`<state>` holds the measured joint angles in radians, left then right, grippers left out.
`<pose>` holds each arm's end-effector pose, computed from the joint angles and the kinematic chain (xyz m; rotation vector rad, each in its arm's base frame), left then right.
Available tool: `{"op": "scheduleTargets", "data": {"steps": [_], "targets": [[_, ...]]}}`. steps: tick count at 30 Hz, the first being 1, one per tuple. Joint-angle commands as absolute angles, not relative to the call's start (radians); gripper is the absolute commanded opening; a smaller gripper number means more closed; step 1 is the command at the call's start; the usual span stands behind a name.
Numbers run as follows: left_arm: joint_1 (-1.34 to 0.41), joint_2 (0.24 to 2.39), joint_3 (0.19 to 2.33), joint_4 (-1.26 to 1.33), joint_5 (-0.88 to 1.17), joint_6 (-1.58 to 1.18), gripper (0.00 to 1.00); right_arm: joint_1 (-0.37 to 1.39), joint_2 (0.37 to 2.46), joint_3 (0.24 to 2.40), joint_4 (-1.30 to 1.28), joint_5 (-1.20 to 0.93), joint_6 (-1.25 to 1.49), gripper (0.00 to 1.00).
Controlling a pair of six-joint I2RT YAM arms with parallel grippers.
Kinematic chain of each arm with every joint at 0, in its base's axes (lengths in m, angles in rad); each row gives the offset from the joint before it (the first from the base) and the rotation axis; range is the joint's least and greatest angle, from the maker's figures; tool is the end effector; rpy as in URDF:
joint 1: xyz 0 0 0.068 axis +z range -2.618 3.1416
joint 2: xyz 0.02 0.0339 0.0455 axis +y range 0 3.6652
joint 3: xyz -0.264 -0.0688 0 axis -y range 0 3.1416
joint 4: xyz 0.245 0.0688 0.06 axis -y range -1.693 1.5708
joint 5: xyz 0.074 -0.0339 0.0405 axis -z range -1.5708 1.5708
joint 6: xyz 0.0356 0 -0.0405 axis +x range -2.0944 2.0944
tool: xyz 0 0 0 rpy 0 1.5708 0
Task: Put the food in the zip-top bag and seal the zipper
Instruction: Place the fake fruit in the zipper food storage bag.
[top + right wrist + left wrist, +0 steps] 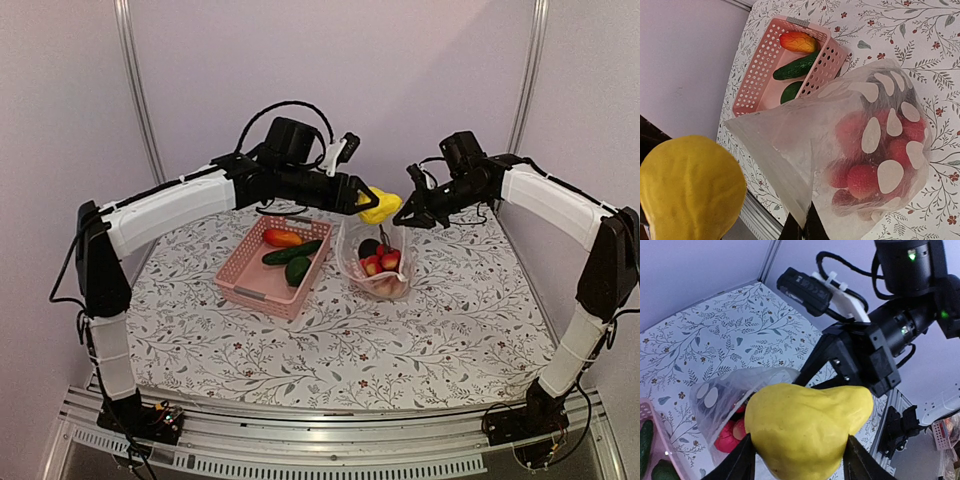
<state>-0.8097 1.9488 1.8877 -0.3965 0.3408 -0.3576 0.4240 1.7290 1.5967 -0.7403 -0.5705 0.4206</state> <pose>0.3101 -0.3428 0.3563 0.7102 2.0552 -1.0518 0.3377 0.1735 0.3217 -0.2747 2.5324 1.0554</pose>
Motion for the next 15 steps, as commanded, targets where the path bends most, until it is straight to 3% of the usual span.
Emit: {"op": "scheduleTargets", "data": {"steps": [1,7,10,15], "targets": [[-0.818,2.029,1.937,-0.465,0.204,-0.325,0.31,0.423,1.701,1.632,-0.730,-0.629,0.456,0.00],[-0.826,2.104,1.977,-0.509,0.080,-0.317,0.27,0.423,1.698,1.637,-0.713,-0.673,0.493,0.00],[-0.829,2.134,1.987,-0.539,0.008,-0.316,0.30,0.423,1.703,1.636,-0.697,-0.706,0.515,0.00],[-0.839,2.190,2.029,-0.590,-0.155,-0.331,0.67,0.423,1.717,1.633,-0.677,-0.740,0.538,0.00]]}}
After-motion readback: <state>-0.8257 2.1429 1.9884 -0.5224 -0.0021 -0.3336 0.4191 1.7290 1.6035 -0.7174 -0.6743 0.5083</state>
